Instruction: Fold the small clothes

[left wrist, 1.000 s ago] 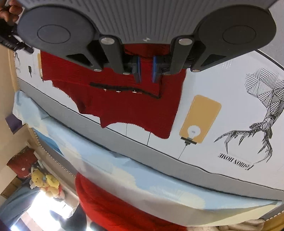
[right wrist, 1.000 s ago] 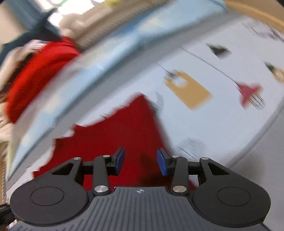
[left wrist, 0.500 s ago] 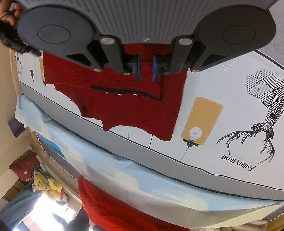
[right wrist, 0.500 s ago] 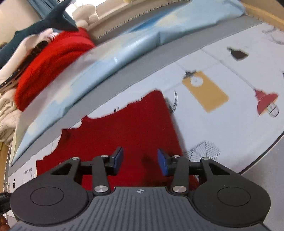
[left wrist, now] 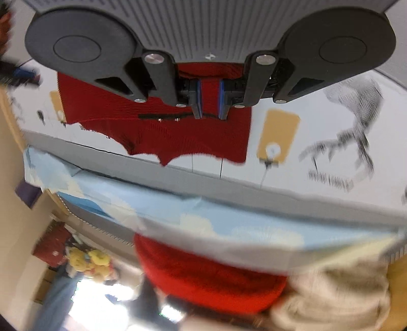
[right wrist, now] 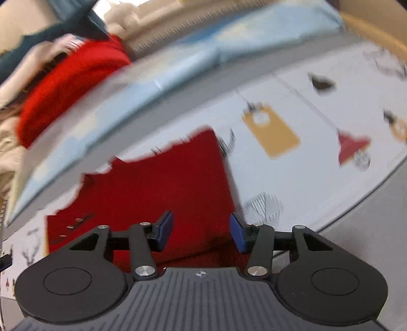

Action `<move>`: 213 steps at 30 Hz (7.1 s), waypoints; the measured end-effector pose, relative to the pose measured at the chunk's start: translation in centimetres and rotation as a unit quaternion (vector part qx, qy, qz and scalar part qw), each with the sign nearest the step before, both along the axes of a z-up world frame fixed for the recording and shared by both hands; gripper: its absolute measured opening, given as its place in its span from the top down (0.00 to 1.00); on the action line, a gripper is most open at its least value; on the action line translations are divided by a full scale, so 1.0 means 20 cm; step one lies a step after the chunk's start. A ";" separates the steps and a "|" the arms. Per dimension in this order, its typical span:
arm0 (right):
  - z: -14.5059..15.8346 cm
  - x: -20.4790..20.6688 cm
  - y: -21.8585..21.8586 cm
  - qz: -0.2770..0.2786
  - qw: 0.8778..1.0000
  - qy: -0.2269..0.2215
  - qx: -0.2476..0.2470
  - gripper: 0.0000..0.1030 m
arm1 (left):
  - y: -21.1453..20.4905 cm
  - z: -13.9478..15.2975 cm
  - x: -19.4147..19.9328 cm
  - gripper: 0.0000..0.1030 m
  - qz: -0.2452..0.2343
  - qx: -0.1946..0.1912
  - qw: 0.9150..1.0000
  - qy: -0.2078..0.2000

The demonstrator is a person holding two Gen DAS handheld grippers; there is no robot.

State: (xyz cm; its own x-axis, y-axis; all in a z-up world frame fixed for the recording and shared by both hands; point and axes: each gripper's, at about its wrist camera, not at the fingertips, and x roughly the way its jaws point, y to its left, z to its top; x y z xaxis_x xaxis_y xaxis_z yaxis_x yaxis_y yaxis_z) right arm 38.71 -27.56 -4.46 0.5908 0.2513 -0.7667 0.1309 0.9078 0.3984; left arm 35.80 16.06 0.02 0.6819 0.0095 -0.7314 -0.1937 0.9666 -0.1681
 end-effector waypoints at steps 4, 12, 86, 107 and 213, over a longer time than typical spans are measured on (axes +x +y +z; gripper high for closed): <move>0.30 -0.19 0.01 0.026 0.995 -0.093 -0.016 0.50 | -0.07 0.08 -0.15 0.71 -0.025 -0.009 0.999 -0.026; 0.72 -0.65 -0.05 0.051 0.983 -0.175 0.003 0.50 | -0.18 0.32 -0.51 0.71 -0.046 0.024 0.997 -0.051; -0.31 -1.38 -0.31 0.029 0.997 0.051 -0.044 0.90 | 0.10 -0.49 -1.52 0.89 0.009 -0.020 0.988 0.155; -0.36 -1.37 -0.29 0.040 0.995 0.083 -0.044 0.82 | 0.09 -0.51 -1.54 0.87 -0.003 -0.035 0.985 0.169; -0.34 -0.54 -0.34 -0.030 0.996 0.081 -0.037 0.84 | 0.31 -0.51 -0.48 0.85 -0.023 -0.119 0.984 0.132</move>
State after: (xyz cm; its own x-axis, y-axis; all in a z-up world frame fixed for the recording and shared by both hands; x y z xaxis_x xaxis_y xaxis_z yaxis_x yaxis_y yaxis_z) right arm 27.96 -34.29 -11.20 0.4699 0.1591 -0.8682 0.2430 0.9223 0.3005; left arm 26.29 22.34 -10.27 0.4632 -0.2093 -0.8612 -0.2180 0.9150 -0.3396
